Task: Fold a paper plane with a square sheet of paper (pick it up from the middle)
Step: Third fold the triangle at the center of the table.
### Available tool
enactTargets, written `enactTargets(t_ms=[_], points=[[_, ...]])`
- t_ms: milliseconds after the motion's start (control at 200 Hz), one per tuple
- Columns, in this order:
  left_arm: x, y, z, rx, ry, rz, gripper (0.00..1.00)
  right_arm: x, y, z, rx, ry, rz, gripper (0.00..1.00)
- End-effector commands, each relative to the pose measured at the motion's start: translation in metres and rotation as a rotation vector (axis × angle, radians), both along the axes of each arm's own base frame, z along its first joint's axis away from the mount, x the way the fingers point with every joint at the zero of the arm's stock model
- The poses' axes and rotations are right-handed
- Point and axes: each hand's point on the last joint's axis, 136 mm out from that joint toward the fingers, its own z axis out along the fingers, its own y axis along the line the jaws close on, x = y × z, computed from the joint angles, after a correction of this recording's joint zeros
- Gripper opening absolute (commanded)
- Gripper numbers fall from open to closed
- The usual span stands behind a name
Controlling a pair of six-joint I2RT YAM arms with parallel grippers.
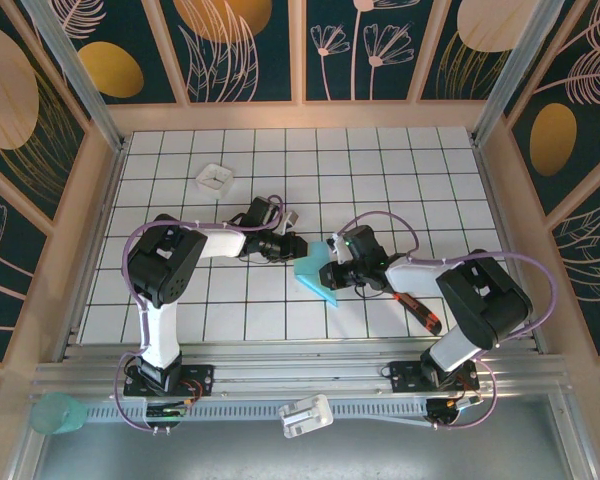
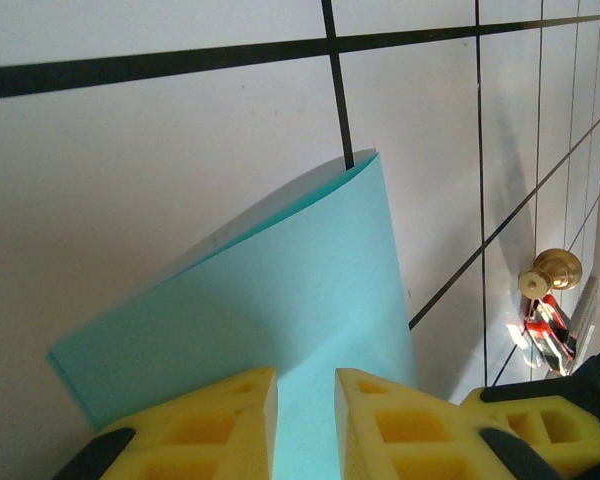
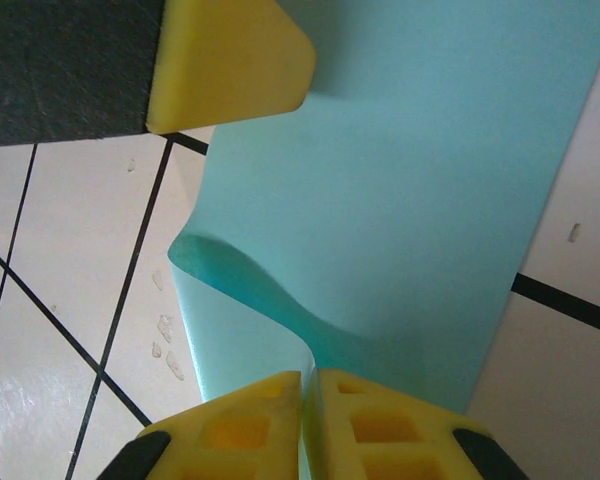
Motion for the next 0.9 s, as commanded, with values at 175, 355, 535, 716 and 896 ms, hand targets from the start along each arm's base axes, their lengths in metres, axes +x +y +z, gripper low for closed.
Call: enactTargets(t_ms=[175, 355, 535, 716, 896], points=[[-0.007, 0.007, -0.029, 0.073, 0.035, -0.008, 0.23, 0.008, 0.002, 0.012, 0.040, -0.011, 0.011, 0.18], [-0.007, 0.007, -0.028, 0.073, 0.035, -0.009, 0.23, 0.007, -0.001, 0.017, 0.071, 0.002, 0.006, 0.20], [-0.007, 0.008, -0.028, 0.078, 0.032, -0.008, 0.23, 0.006, -0.004, 0.021, 0.107, 0.015, -0.002, 0.21], [-0.006, 0.008, -0.028, 0.080, 0.031, -0.008, 0.23, 0.004, -0.005, 0.021, 0.123, 0.026, -0.004, 0.21], [-0.007, 0.008, -0.029, 0.082, 0.031, -0.009, 0.23, 0.002, -0.006, 0.022, 0.138, 0.029, -0.007, 0.17]])
